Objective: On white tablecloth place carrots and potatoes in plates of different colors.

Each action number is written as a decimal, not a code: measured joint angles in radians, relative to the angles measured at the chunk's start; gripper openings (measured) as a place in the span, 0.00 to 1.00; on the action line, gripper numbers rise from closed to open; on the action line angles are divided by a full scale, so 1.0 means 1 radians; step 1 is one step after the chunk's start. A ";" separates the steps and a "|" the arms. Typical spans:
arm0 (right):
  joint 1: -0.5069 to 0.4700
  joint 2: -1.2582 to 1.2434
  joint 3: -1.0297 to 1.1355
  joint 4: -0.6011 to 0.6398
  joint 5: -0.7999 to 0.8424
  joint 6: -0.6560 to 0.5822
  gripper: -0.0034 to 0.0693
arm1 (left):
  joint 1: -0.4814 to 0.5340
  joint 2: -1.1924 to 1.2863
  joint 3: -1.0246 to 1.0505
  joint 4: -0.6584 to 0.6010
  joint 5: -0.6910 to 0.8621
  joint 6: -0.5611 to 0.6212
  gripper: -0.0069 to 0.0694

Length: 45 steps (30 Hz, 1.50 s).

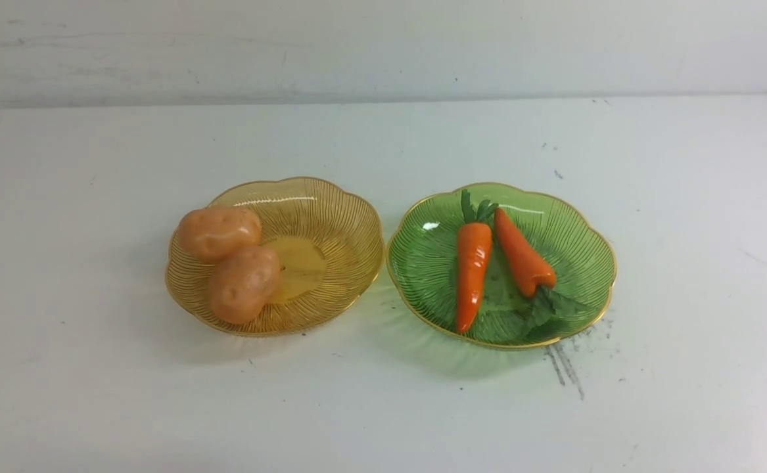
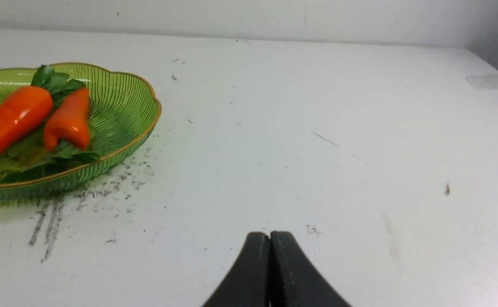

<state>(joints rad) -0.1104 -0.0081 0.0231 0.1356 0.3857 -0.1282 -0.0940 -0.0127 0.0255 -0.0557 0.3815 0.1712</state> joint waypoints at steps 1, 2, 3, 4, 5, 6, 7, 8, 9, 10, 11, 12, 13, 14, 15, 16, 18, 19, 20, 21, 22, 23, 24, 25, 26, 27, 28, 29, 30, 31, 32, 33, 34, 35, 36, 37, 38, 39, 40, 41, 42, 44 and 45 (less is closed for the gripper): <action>0.000 0.000 0.000 0.000 0.000 0.000 0.02 | 0.000 0.000 0.000 0.000 0.000 0.000 0.09; 0.000 0.000 0.000 0.000 0.000 0.000 0.02 | 0.000 0.000 0.000 0.000 0.000 0.000 0.09; 0.000 0.000 0.000 0.000 0.000 0.000 0.02 | 0.000 0.000 0.000 0.000 0.000 0.000 0.09; 0.000 0.000 0.000 0.000 0.000 0.000 0.02 | 0.000 0.000 0.000 0.000 0.000 0.000 0.09; 0.000 0.000 0.000 0.000 0.000 0.000 0.02 | 0.000 0.000 0.000 0.000 0.000 0.000 0.09; 0.000 0.000 0.000 0.000 0.000 0.000 0.02 | 0.000 0.000 0.000 0.000 0.000 0.000 0.09; 0.000 0.000 0.000 0.000 0.000 0.000 0.02 | 0.000 0.000 0.000 0.000 0.000 0.000 0.09; 0.000 0.000 0.000 0.000 0.000 0.000 0.02 | 0.000 0.000 0.000 0.000 0.000 0.000 0.09; 0.000 0.000 0.000 0.000 0.000 0.000 0.02 | 0.000 0.000 0.000 0.000 0.000 0.000 0.09; 0.000 0.000 0.000 0.000 0.000 0.000 0.02 | 0.000 0.000 0.000 -0.001 0.000 0.000 0.09; 0.000 0.000 0.000 0.000 0.000 0.000 0.02 | 0.000 0.000 0.000 -0.001 0.000 0.000 0.09; 0.000 0.000 0.000 0.000 0.000 0.000 0.02 | 0.000 0.000 0.000 -0.001 0.000 0.000 0.09; 0.000 0.000 0.000 0.000 0.000 0.000 0.02 | 0.000 0.000 0.000 -0.001 0.000 0.000 0.09; 0.000 0.000 0.000 0.000 0.000 0.000 0.02 | 0.000 0.000 0.000 -0.001 0.000 0.000 0.09; 0.000 0.000 0.000 0.000 0.000 0.000 0.02 | 0.000 0.000 0.000 -0.001 0.000 0.000 0.09; 0.000 0.000 0.000 0.000 0.000 0.000 0.02 | 0.000 0.000 0.000 -0.001 0.000 0.000 0.09; 0.000 0.000 0.000 0.000 0.000 0.000 0.02 | 0.000 0.000 0.000 -0.001 0.000 0.000 0.09; 0.000 0.000 0.000 0.000 0.000 0.000 0.02 | 0.000 0.000 0.000 -0.001 0.000 0.000 0.09; 0.000 0.000 0.000 0.000 0.000 0.000 0.02 | 0.000 0.000 0.000 -0.001 0.000 0.000 0.09; 0.000 0.000 0.000 0.000 0.000 0.000 0.02 | 0.000 0.000 0.000 -0.001 0.000 0.000 0.09; 0.000 0.000 0.000 0.000 0.000 0.000 0.02 | 0.000 0.000 0.000 -0.001 0.000 0.000 0.09; 0.000 0.000 0.000 0.000 0.000 0.000 0.02 | 0.000 0.000 0.000 -0.001 0.000 0.000 0.09; 0.000 0.000 0.000 0.000 0.000 0.000 0.02 | 0.000 0.000 0.000 -0.001 0.000 0.000 0.09; 0.000 0.000 0.000 0.000 0.000 0.000 0.02 | 0.000 0.000 0.000 -0.001 0.000 0.000 0.09; 0.000 0.000 0.000 0.000 0.000 0.000 0.02 | 0.000 0.000 0.000 -0.001 0.000 0.000 0.09; 0.000 0.000 0.000 0.000 0.000 0.000 0.02 | 0.000 0.000 0.000 -0.001 0.000 0.000 0.09; 0.000 0.000 0.000 0.000 0.000 0.000 0.02 | 0.000 0.000 0.000 -0.001 0.000 0.000 0.09; 0.000 0.000 0.000 0.000 0.000 0.000 0.02 | 0.000 0.000 0.000 -0.001 0.000 0.000 0.09; 0.000 0.000 0.000 0.000 0.000 0.000 0.02 | 0.000 0.000 0.000 -0.001 0.000 0.000 0.09; 0.000 0.000 0.000 0.000 0.000 0.000 0.02 | 0.000 0.000 0.000 -0.001 0.000 0.000 0.09; 0.000 0.000 0.000 0.000 0.000 0.000 0.02 | 0.000 0.000 0.000 -0.001 0.000 0.000 0.09; 0.000 0.000 0.000 0.000 0.000 0.000 0.02 | 0.000 0.000 0.000 -0.001 0.000 0.000 0.09; 0.000 0.000 0.000 0.000 0.000 0.000 0.02 | 0.000 0.000 0.000 -0.001 0.000 0.000 0.09; 0.000 0.000 0.000 0.000 0.000 0.000 0.02 | 0.000 0.000 0.000 -0.001 0.000 0.000 0.09; 0.000 0.000 0.000 0.000 0.000 0.000 0.02 | 0.000 0.000 0.000 -0.001 0.000 0.000 0.09; 0.000 0.000 0.000 0.000 0.000 0.000 0.02 | 0.000 0.000 0.000 -0.001 0.000 0.000 0.09; 0.000 0.000 0.000 0.000 0.000 0.000 0.02 | 0.000 0.000 0.000 -0.001 0.000 0.000 0.09; 0.000 0.000 0.000 0.000 0.000 0.000 0.02 | 0.000 0.000 0.000 -0.001 0.000 0.000 0.09; 0.000 0.000 0.000 0.000 0.000 0.000 0.02 | 0.000 0.000 0.000 -0.001 0.000 0.000 0.09; 0.000 0.000 0.000 0.000 0.000 0.000 0.02 | 0.000 0.000 0.000 -0.001 0.000 0.000 0.09; 0.000 0.000 0.000 0.000 0.000 0.000 0.02 | 0.001 0.000 0.000 -0.001 0.000 0.000 0.09; 0.000 0.000 0.000 0.000 0.000 0.000 0.02 | 0.011 0.000 0.000 -0.001 0.000 0.000 0.09; 0.000 0.000 0.000 0.000 0.000 0.000 0.02 | 0.015 0.000 0.000 -0.001 0.000 0.000 0.09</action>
<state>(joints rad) -0.1104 -0.0081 0.0231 0.1359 0.3857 -0.1282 -0.0787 -0.0127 0.0255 -0.0566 0.3815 0.1712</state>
